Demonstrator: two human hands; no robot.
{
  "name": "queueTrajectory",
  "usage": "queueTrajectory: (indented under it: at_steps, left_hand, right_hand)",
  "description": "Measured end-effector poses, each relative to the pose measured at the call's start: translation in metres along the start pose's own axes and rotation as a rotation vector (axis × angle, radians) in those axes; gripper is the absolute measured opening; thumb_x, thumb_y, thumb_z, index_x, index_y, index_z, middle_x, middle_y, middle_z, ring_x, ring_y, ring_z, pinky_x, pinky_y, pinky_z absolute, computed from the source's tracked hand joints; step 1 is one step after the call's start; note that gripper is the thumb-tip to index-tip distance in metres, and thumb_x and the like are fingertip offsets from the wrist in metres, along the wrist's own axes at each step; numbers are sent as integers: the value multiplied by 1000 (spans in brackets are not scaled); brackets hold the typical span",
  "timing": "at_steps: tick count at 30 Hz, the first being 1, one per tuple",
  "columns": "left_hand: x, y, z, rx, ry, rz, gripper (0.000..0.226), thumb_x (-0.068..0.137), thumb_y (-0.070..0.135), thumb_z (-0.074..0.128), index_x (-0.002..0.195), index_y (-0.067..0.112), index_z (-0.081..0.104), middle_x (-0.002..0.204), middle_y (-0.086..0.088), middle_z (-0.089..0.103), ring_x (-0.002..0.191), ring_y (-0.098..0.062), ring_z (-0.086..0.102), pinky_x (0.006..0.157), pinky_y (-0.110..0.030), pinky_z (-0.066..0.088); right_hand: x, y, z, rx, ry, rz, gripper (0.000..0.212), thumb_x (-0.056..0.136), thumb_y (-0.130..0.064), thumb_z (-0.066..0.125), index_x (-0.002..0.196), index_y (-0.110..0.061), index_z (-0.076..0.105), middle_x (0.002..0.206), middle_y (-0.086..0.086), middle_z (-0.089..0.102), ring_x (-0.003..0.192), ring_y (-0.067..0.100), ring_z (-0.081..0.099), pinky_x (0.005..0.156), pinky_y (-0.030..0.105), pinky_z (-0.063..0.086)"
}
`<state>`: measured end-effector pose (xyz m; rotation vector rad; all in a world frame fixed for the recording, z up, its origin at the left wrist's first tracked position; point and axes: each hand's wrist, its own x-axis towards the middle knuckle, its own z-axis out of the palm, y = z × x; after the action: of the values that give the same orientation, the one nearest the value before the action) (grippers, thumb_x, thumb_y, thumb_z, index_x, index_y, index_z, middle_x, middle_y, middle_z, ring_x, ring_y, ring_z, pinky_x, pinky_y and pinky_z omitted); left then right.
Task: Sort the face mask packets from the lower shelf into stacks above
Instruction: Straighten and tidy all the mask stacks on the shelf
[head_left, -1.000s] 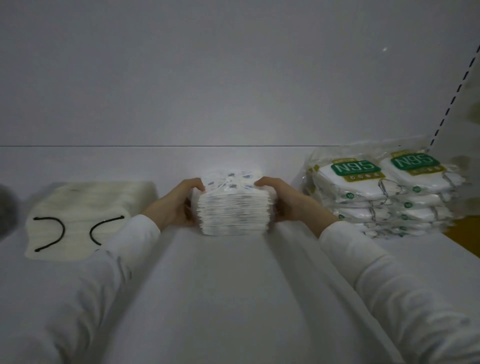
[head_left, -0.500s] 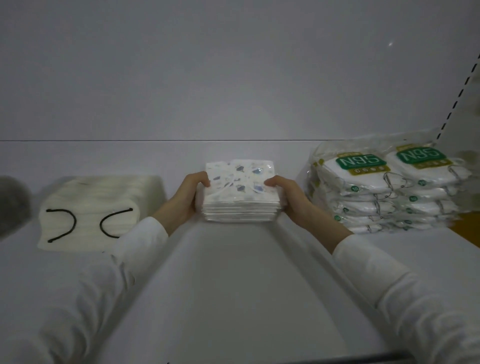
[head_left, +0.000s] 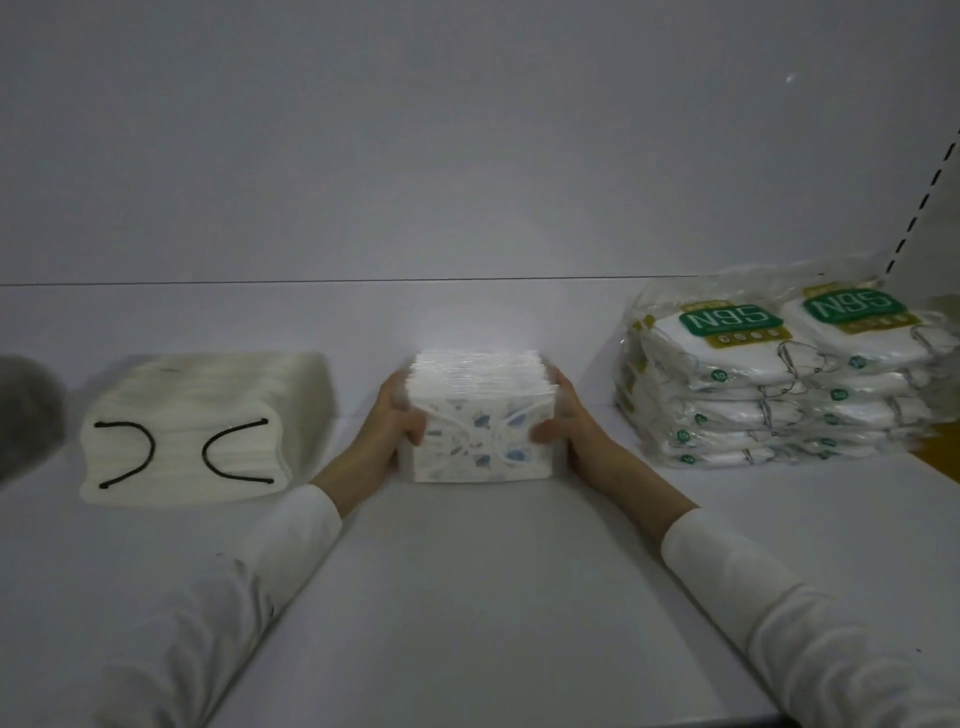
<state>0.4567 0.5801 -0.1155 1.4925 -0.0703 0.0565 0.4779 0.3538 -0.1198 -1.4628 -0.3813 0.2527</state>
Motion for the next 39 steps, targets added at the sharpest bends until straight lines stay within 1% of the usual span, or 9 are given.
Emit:
queueTrajectory:
  at_steps: [5,11,15,18,20,23,30,33,39]
  left_hand:
    - [-13,10,4,-286,-61,-114,94,40,-4,36,131,17,49,124,-18,59,110,-38,57,89,-48,50]
    - [-19,23,12,-286,4,-344,37,66,-5,33,72,1,68,71,-14,67,59,-30,67,57,-39,57]
    - [-19,10,-1,-145,38,-220,72,38,-7,41,107,6,55,94,-16,59,78,-27,60,58,-29,51]
    - [-25,10,-5,-155,-1,-198,75,36,-10,44,108,12,45,108,-10,48,83,-20,49,57,-21,44]
    - [-26,9,-8,-168,-38,-177,107,37,-10,57,138,17,33,134,-5,44,101,-21,53,70,-18,50]
    - [-26,4,-5,-122,-61,-189,135,42,19,88,150,29,9,145,-4,43,113,-22,59,95,-37,49]
    - [-26,19,11,-180,77,-345,44,87,38,59,126,18,57,103,-7,72,85,-24,70,74,-40,58]
    - [-27,17,6,-229,82,-392,45,88,38,58,127,15,59,120,-13,64,96,-31,65,76,-45,56]
    - [-29,15,3,-236,59,-440,49,87,37,58,130,14,55,119,-17,63,85,-31,66,82,-44,55]
  right_hand:
    - [4,-2,-5,193,-121,113,105,52,-5,69,146,-31,29,140,14,50,126,35,50,107,52,37]
    - [5,-10,8,185,141,282,83,26,-8,55,108,8,55,109,17,61,113,47,57,98,56,42]
    - [1,-3,6,55,127,276,104,37,-9,61,138,-11,36,117,12,59,97,36,61,73,34,56]
    - [-7,-4,-3,15,91,216,104,50,-4,61,146,-16,22,129,-6,48,120,26,46,98,36,45]
    - [-11,-3,-8,17,76,158,121,59,7,69,152,-22,-4,151,-4,22,132,22,35,99,33,43]
    - [-17,-4,2,79,84,113,106,75,-10,77,151,-23,5,144,-1,40,115,18,54,81,28,53]
    - [-4,-6,21,200,221,279,103,56,-72,76,142,-33,37,138,5,54,117,29,59,102,53,44]
    - [-8,-7,21,262,313,341,59,82,-62,57,123,-19,60,112,10,70,101,32,67,94,50,50]
    - [-10,-7,27,254,376,382,70,73,-66,61,120,-16,62,111,13,69,99,35,67,92,56,49]
